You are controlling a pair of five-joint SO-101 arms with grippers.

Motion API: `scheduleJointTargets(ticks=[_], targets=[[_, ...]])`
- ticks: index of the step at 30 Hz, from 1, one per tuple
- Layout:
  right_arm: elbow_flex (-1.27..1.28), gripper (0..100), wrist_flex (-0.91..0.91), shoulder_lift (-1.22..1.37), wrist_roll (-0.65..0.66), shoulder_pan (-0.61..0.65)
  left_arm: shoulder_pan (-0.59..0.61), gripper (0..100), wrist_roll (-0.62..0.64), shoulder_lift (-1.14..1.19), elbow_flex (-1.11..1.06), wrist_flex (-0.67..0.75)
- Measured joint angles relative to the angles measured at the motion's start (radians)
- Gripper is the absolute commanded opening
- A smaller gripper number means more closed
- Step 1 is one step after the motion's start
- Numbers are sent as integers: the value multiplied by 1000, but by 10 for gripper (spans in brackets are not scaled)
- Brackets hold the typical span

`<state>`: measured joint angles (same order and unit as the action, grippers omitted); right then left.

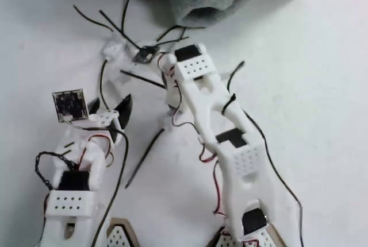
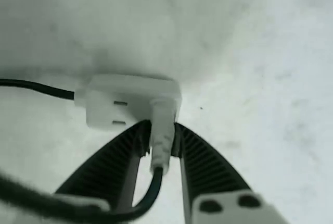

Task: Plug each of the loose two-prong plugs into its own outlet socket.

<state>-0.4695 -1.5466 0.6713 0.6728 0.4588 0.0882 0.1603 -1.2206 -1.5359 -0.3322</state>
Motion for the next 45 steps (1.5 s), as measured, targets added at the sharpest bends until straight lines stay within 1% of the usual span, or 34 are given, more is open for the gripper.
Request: scheduleJointTargets(ticks=[3,9,11,15,17,24,27,32,35,40,43,45], targets=[[-58,18,-43,41,-3,-15,0,287,0,0,0,0],[-46,23,-23,55,-3,-25,0,287,0,0,0,0],[-38,70,-12,55,-3,-25,0,287,0,0,0,0],[-46,217,-8,54,-46,-23,0,287,0,0,0,0],[-61,254,-8,34,-54,-23,0,288,0,0,0,0],[-118,255,-69,-57,-8,-11,0,290,-3,0,0,0],[-173,255,-121,-135,-5,-8,0,290,-48,0,0,0],[-201,255,-161,-272,-5,-26,0,290,-66,0,0,-6],[-150,255,-163,-353,-5,-81,-15,290,-74,0,26,-72],[17,255,-163,-517,-5,-203,-160,291,-176,0,132,-247],[121,255,-163,-641,-5,-272,-215,296,-190,32,224,-342],[189,255,-163,-729,-5,-307,-238,325,-190,104,305,-399]])
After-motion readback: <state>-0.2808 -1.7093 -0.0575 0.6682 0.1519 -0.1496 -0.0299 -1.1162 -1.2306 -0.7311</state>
